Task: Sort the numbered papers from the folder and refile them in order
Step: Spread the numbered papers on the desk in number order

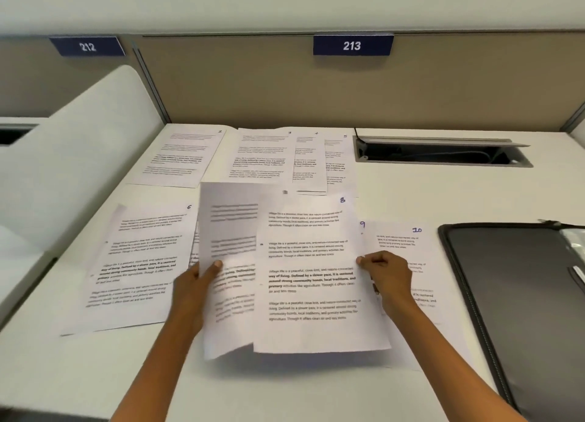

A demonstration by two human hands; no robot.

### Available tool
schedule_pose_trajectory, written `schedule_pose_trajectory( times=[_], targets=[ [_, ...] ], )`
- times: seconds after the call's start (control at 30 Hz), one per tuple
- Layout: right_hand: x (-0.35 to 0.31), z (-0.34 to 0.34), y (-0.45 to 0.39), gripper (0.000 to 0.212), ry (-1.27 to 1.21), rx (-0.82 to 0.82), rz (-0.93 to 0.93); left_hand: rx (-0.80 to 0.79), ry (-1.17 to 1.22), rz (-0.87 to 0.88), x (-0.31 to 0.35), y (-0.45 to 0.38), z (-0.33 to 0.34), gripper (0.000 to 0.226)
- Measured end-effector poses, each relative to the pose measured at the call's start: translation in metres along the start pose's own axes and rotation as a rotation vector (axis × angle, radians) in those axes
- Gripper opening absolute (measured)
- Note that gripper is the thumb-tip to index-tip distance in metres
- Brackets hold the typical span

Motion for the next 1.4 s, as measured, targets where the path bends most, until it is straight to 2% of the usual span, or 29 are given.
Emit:
schedule_pose_trajectory(
  times=[0.17,0.33,0.4,0.63,0.73,0.83,0.9,1.03,1.13,1.2,1.23,1.3,1.4],
  targets=[
    [-0.005,0.001,-0.004,0.011,0.100,0.065,-0.089,0.343,0.078,0.039,0.008,-0.042,-0.059,0.032],
    [-0.025,-0.001,-0.007,0.007,0.090,0.114,-0.198,0.473,0.200,-0.073,0.005,-0.066,-0.098,0.044],
    [-0.034,0.006,-0.007,0.007,0.091,0.115,-0.235,0.468,0.224,-0.142,0.009,-0.068,-0.101,0.046],
    [-0.052,0.057,0.004,0.007,0.126,0.049,-0.302,0.401,-0.059,0.088,0.010,-0.088,-0.096,0.039],
    [-0.050,0.071,0.009,0.005,0.143,0.045,-0.307,0.344,-0.196,0.194,0.010,-0.093,-0.090,0.051],
    [-0.046,0.081,0.015,0.005,0.153,0.036,-0.273,0.335,-0.323,0.268,0.011,-0.095,-0.084,0.035],
    [-0.044,0.084,0.016,0.006,0.156,0.039,-0.263,0.324,-0.387,0.318,0.009,-0.098,-0.084,0.033],
    [-0.054,0.076,0.011,0.003,0.161,0.101,-0.319,0.367,-0.531,0.309,0.005,-0.115,-0.087,0.041],
    [-0.062,0.068,0.003,0.003,0.170,0.129,-0.339,0.411,-0.794,0.300,0.005,-0.125,-0.085,0.049],
    [-0.062,0.066,-0.001,0.004,0.186,0.115,-0.351,0.517,-0.944,0.312,0.010,-0.124,-0.079,0.057],
    [-0.061,0.066,-0.002,0.004,0.193,0.108,-0.350,0.571,-0.974,0.361,0.013,-0.121,-0.073,0.056],
    [-0.056,0.066,-0.005,0.004,0.203,0.099,-0.341,0.555,-0.964,0.607,0.016,-0.116,-0.054,0.044],
    [-0.051,0.067,-0.008,0.005,0.207,0.078,-0.340,0.275,-0.892,1.042,0.013,-0.103,-0.009,0.021]
  ],
)
Point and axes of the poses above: each hand's wrist, its own y-axis away from the middle knuckle, its own z-axis out of the palm, x = y × z, the point moved 2 cm from there along -y, towards the middle knuckle, and after that the axes turned 13 degrees about x, right-handed, at the moved point
